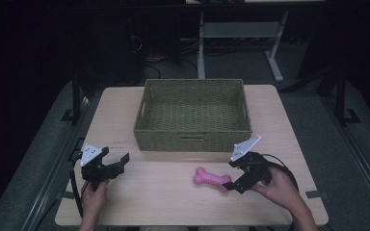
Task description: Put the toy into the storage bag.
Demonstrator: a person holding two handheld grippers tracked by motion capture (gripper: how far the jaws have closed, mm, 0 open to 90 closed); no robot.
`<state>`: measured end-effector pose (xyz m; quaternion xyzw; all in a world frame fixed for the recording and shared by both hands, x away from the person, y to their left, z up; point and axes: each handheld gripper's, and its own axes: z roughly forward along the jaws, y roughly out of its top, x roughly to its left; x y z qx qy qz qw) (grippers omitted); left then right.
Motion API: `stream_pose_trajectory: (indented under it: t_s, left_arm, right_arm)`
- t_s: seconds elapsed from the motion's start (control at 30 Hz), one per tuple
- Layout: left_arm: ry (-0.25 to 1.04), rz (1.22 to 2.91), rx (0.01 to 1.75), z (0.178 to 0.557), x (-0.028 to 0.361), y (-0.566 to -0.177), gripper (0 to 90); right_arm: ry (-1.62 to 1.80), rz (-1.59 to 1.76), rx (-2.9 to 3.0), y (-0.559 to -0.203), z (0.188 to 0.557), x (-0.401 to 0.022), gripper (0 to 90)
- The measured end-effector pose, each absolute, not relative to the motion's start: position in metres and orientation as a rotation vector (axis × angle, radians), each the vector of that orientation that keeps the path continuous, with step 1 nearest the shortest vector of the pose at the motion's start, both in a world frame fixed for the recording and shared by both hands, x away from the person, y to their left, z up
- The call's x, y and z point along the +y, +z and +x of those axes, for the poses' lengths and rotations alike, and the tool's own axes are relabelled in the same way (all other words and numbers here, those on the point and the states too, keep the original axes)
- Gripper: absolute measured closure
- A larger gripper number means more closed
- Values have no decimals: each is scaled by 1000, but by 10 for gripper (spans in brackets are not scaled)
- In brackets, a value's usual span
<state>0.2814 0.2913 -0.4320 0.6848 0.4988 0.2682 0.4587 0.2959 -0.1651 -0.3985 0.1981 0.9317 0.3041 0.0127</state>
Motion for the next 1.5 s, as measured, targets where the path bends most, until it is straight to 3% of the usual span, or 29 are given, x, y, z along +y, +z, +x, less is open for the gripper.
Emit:
stream_pose_trajectory:
  t_s: [0.9,1.5]
  left_arm:
    - [659,1678,1233,281,294,-431,130]
    - [656,1680,1233,281,293,-431,130]
  right_arm:
    - [860,564,2994,-404,313,-126,176]
    - [713,536,3027,-421,319,-112,313]
